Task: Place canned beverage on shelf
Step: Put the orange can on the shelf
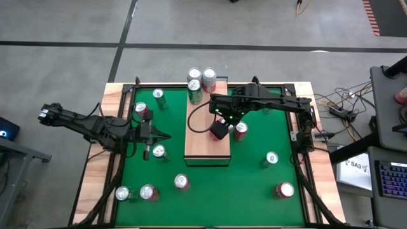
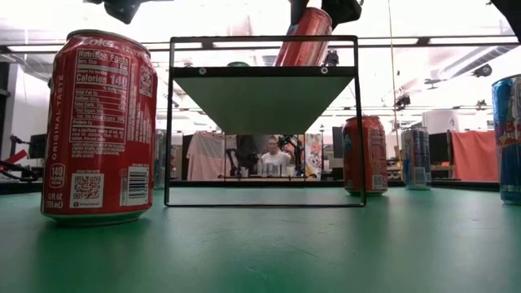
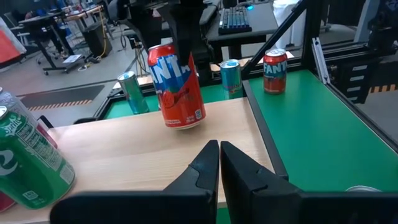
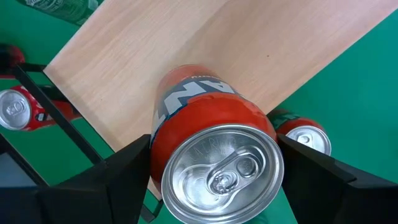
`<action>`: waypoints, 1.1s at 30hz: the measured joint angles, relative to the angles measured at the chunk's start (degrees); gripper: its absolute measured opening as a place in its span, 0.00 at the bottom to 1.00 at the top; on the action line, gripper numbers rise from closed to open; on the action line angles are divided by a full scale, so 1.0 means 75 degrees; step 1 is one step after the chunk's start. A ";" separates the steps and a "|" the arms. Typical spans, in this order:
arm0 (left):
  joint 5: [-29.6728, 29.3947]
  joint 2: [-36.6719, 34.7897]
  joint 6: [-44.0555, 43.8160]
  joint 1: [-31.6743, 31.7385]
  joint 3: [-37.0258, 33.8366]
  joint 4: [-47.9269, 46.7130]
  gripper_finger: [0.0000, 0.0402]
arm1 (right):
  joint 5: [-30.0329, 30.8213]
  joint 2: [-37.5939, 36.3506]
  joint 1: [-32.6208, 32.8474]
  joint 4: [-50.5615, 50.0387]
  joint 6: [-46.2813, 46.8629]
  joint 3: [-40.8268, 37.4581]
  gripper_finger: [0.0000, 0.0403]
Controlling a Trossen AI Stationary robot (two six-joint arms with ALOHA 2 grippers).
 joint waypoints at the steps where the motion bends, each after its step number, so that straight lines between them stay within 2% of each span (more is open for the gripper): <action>1: 0.0000 0.0000 0.0012 0.0000 0.0000 0.0006 0.00 | 0.0000 0.0000 0.0000 -0.0003 0.0003 0.0000 0.71; 27: 0.0010 0.0712 -0.0198 0.0000 0.0000 0.0590 0.00 | 0.0049 0.0029 0.0000 0.0352 0.0047 -0.0006 0.75; 33: 0.0003 0.0711 -0.0290 0.0000 0.0000 0.0649 0.00 | 0.0050 0.0029 0.0000 0.0365 0.0105 -0.0006 0.81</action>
